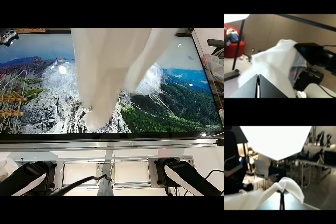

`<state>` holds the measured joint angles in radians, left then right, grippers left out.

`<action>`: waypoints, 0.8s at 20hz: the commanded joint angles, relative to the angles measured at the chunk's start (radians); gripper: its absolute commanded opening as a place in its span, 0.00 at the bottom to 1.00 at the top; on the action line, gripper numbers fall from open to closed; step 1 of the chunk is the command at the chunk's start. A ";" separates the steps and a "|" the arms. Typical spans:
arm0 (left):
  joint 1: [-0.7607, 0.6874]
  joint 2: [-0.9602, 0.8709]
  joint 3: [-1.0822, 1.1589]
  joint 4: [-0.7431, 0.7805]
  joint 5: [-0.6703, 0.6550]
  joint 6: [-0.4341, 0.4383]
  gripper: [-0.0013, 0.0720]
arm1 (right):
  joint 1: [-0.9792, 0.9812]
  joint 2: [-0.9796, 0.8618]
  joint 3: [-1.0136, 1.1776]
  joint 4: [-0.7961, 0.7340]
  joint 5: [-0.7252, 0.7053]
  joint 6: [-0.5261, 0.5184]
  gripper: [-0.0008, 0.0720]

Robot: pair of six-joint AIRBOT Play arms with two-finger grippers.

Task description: Fold the clothes and pants, and hang the long-sleeved shirts on hangers.

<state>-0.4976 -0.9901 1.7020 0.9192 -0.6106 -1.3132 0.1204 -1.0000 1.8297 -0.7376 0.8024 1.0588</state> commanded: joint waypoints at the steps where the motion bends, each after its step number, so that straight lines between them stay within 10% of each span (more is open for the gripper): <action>1: 0.007 -0.036 -0.001 -0.008 0.000 0.008 0.02 | -0.001 -0.006 0.071 -0.050 0.111 0.030 0.05; 9: 0.032 -0.286 -0.020 0.000 -0.509 0.008 0.03 | 0.057 -0.119 -0.324 -0.371 0.363 0.191 0.04; 16: -0.156 -0.224 -0.351 0.037 -0.463 -0.047 0.03 | 0.082 -0.218 -0.521 -0.439 0.231 0.223 0.04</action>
<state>-0.5770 -1.2301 1.4815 0.9390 -1.0908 -1.3148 0.1959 -1.1912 1.3582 -1.1400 1.0859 1.2613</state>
